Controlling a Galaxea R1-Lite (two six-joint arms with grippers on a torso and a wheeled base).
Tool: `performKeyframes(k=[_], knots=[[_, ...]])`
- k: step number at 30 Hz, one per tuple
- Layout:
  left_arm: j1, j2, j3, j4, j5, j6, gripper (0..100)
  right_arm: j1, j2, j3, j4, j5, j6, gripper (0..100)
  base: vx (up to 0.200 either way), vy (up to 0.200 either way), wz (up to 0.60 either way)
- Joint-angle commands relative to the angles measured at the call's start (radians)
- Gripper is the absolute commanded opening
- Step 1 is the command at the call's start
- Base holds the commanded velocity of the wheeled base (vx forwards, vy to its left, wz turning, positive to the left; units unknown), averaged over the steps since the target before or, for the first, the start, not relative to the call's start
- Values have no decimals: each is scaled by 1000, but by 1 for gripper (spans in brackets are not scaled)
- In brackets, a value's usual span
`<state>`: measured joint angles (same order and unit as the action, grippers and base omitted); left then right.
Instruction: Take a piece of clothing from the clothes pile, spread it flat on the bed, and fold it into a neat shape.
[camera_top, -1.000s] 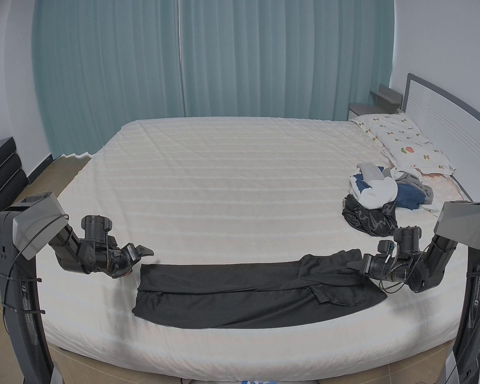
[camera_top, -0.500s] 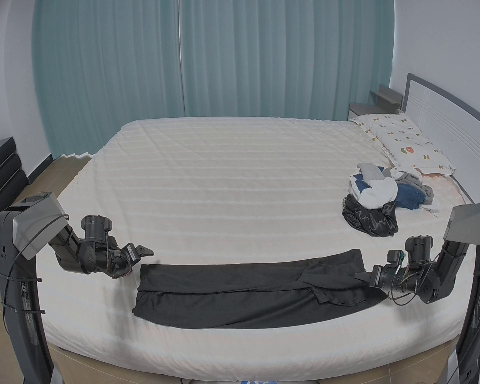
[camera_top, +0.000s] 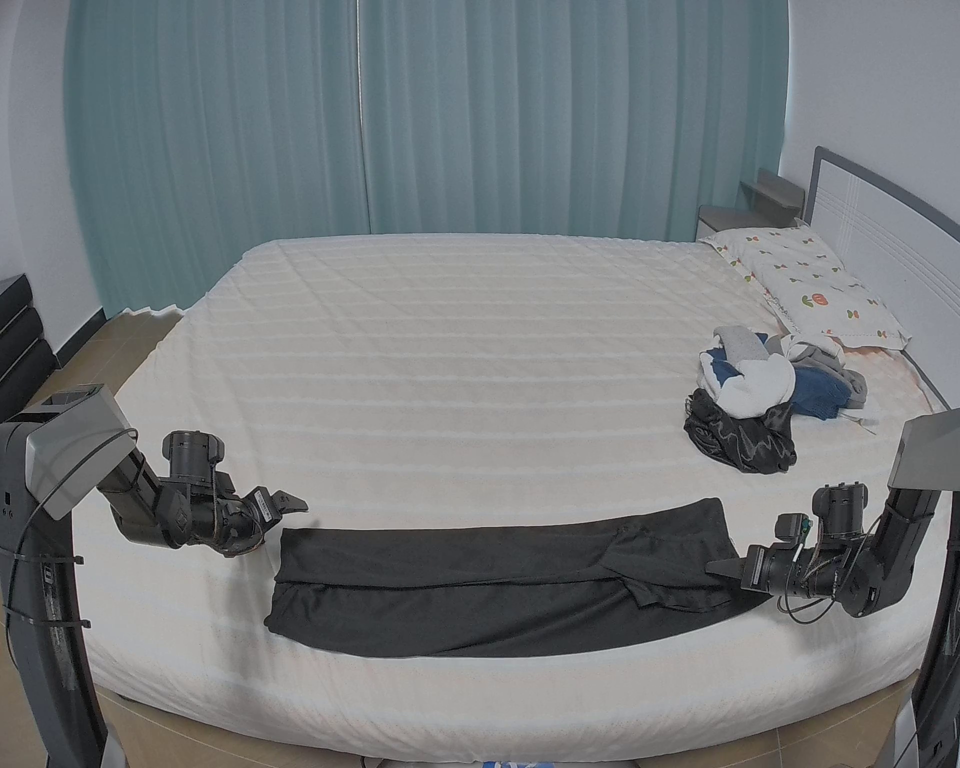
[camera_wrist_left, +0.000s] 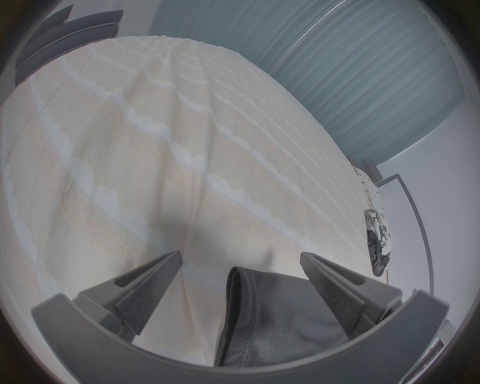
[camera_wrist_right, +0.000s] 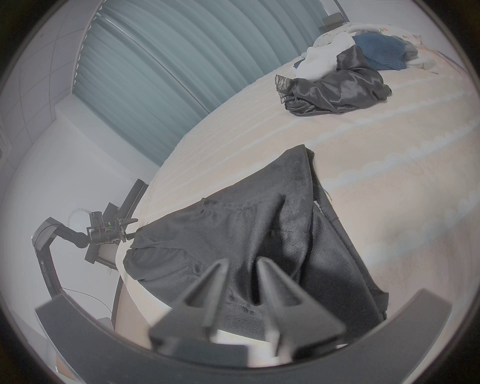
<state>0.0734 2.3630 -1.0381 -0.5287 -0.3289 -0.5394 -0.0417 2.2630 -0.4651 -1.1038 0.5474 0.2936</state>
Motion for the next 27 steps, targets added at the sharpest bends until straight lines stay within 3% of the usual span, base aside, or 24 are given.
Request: performKeyframes(k=[1,5,11,20,21,27], knots=[[0,1,0,0,-1,-1,100,-10,-10,-3,-7,-3,4,100,0,0,0],[0,1,0,0,-1,-1,100,-33,-46,-24,-10,5,22,100,0,0,0],[0,2,0,0,-1,-1,100,-23,-13,-112,4,-3,130,100,0,0,0],[0,2,0,0,1,-1,100,14,102,-201,9,-17,144,100,0,0,0],[0,2,0,0,1,-1,100,16,112,-205,9,-17,144,0,0,0,0],[0,2,0,0,1,1,100,28,130,-239,10,-43,145,0,0,0,0]])
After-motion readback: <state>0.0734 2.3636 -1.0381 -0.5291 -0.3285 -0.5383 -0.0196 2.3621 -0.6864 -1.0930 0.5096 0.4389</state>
